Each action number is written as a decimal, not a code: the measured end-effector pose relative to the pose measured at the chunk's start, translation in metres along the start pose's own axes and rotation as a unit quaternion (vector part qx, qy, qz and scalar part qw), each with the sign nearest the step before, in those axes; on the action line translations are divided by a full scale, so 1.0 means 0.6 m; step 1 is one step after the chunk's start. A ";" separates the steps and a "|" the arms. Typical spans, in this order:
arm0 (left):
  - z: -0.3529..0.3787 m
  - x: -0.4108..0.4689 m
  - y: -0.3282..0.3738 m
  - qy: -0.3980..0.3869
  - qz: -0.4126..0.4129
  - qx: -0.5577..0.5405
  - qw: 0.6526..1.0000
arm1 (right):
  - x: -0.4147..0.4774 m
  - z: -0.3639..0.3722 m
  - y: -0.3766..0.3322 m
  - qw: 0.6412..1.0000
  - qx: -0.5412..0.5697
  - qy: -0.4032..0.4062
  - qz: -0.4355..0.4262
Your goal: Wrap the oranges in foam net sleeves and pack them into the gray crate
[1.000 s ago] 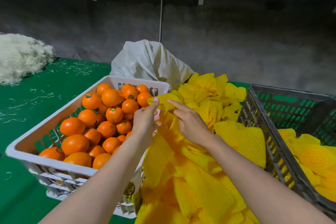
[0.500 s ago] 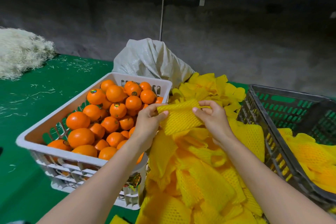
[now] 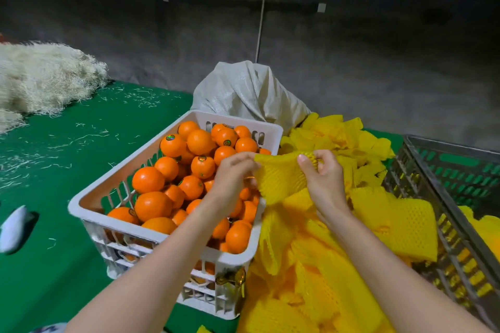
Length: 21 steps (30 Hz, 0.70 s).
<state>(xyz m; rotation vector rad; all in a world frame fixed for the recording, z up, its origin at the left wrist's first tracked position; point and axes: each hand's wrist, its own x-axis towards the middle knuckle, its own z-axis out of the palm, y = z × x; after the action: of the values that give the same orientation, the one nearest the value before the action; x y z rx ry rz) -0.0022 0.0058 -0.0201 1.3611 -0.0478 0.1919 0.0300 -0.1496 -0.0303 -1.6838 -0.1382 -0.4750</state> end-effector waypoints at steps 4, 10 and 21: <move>-0.087 0.056 -0.005 0.131 -0.025 0.044 0.990 | -0.013 0.090 0.001 0.997 -0.036 -0.040 -0.056; -0.201 0.166 -0.058 0.130 0.032 0.534 0.835 | -0.002 0.173 0.043 0.951 -0.228 -0.193 -0.083; -0.290 0.299 -0.087 -0.044 0.113 0.829 0.546 | 0.004 0.170 0.066 0.937 -0.269 -0.209 -0.083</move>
<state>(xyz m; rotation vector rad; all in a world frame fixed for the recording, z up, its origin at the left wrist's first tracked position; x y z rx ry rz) 0.1694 0.1846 -0.0809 3.3314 -0.1476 0.4279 0.0697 -0.0582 -0.0754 -2.3124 -0.5006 -0.2818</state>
